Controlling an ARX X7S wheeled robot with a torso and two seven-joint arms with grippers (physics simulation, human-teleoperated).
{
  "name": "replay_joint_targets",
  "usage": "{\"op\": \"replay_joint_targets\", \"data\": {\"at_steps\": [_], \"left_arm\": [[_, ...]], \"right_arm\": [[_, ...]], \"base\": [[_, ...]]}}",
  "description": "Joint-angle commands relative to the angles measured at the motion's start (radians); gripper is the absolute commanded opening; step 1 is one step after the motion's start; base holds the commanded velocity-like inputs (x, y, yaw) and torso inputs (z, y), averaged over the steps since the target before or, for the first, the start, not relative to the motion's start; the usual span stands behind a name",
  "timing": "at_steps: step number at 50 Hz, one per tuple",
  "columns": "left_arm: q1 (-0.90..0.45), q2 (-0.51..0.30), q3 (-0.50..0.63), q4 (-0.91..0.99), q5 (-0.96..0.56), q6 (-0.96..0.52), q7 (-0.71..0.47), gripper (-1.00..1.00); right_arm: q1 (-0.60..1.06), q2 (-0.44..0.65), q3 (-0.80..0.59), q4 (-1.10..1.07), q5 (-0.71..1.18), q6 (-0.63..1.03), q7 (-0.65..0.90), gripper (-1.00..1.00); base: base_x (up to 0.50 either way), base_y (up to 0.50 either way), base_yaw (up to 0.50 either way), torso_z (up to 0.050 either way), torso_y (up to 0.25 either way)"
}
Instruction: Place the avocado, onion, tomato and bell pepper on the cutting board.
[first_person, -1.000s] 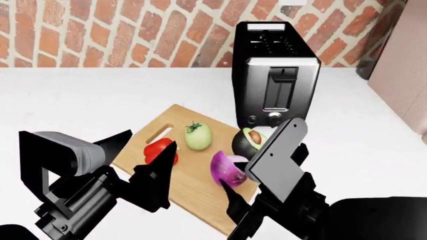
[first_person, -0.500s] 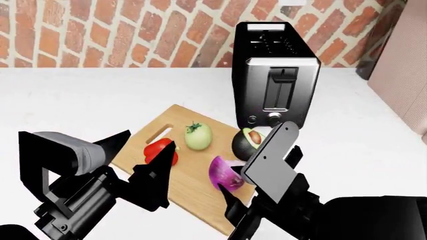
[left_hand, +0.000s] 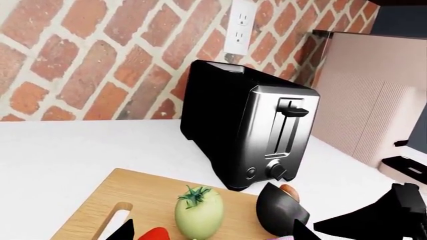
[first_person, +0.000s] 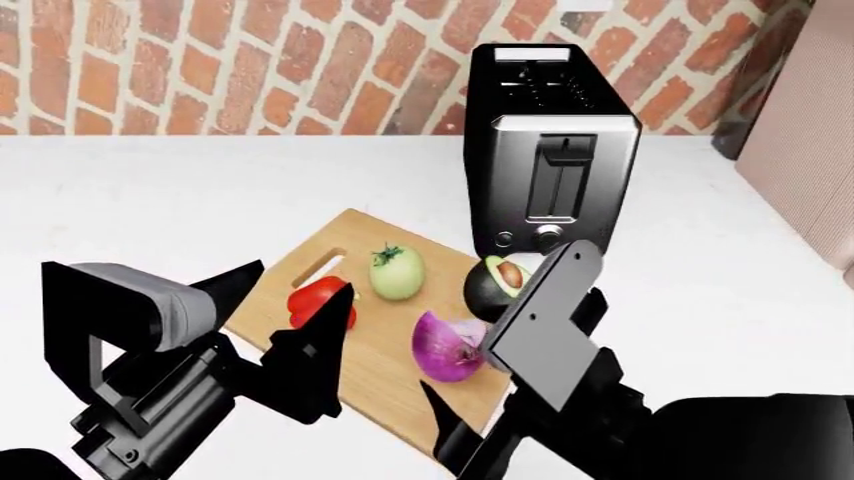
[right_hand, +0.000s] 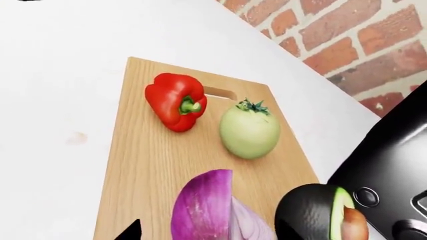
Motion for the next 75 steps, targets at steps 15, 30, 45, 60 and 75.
{"op": "replay_joint_targets", "data": {"at_steps": [15,30,45,60,75], "left_arm": [[0.002,-0.002,0.004,0.002,0.007,0.004,-0.005,1.00],[0.008,-0.005,0.009,0.012,0.014,0.004,-0.005,1.00],[-0.009,-0.016,0.006,0.027,-0.003,0.005,-0.017,1.00],[-0.014,-0.022,0.005,0.031,0.003,0.008,-0.002,1.00],[-0.010,-0.081,-0.066,0.093,-0.090,0.051,-0.035,1.00]], "right_arm": [[0.011,0.039,0.061,-0.068,0.078,-0.050,0.071,1.00],[-0.017,0.097,0.120,-0.131,0.127,-0.122,0.127,1.00],[-0.077,0.174,0.194,-0.170,0.142,-0.230,0.160,1.00],[-0.109,0.194,0.226,-0.170,0.136,-0.286,0.174,1.00],[-0.132,0.281,0.310,-0.215,0.183,-0.382,0.221,1.00]], "base": [[0.00,0.00,0.00,0.000,0.000],[0.00,0.00,0.00,0.000,0.000],[0.00,0.00,0.00,0.000,0.000],[0.00,0.00,0.00,0.000,0.000],[0.00,0.00,0.00,0.000,0.000]]}}
